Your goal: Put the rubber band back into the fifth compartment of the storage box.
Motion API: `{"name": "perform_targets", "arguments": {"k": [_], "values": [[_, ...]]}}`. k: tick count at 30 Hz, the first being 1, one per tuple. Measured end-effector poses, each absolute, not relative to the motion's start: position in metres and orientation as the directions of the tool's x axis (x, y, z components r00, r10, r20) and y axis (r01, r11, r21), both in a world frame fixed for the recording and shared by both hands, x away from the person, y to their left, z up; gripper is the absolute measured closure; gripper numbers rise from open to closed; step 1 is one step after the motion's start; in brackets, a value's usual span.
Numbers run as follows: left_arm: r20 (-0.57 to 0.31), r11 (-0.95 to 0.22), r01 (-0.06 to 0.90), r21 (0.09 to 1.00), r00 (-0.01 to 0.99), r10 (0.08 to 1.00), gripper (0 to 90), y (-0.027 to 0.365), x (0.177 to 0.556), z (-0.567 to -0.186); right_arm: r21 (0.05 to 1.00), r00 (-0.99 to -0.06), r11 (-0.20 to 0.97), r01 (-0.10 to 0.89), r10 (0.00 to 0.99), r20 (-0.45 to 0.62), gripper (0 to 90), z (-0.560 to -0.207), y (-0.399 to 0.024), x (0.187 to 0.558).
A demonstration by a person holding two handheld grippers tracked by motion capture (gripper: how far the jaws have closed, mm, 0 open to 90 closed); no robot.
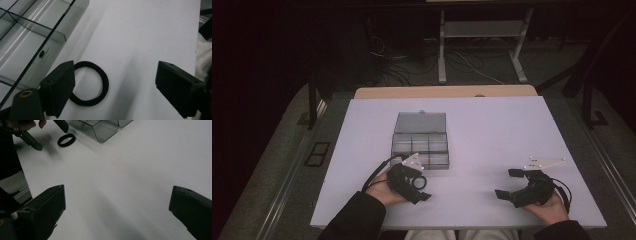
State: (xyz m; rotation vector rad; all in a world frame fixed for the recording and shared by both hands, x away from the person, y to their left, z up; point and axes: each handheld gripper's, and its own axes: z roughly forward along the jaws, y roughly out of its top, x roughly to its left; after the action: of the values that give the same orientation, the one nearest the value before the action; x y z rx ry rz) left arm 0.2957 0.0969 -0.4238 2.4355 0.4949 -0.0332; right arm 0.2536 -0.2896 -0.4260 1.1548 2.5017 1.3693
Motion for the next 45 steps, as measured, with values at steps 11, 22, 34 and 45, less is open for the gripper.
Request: {"name": "perform_targets", "arguments": {"k": [11,22,34,45], "values": [[-0.133,-0.74,0.333,0.584,0.939,0.318,39.0,0.0997,0.2977,-0.427,0.747,-0.716,0.323,0.581,0.639,0.281,0.4,-0.4259,-0.2897,0.2535],[-0.098,-0.77,0.3,0.564,0.949,0.298,63.1,0.0986,0.2966,-0.43,0.749,-0.712,0.318,0.582,0.643,0.28,0.4,-0.4255,-0.2907,0.2536],[-0.112,-0.77,0.303,0.561,0.95,0.292,85.8,0.1,0.3022,-0.4322,0.75,-0.714,0.319,0.58,0.642,0.28,0.4,-0.4255,-0.2907,0.2537],[-0.126,-0.759,0.324,0.564,0.943,0.309,87.5,0.1021,0.3036,-0.4306,0.75,-0.714,0.32,0.579,0.643,0.278,0.4,-0.4257,-0.2906,0.2538]]}}
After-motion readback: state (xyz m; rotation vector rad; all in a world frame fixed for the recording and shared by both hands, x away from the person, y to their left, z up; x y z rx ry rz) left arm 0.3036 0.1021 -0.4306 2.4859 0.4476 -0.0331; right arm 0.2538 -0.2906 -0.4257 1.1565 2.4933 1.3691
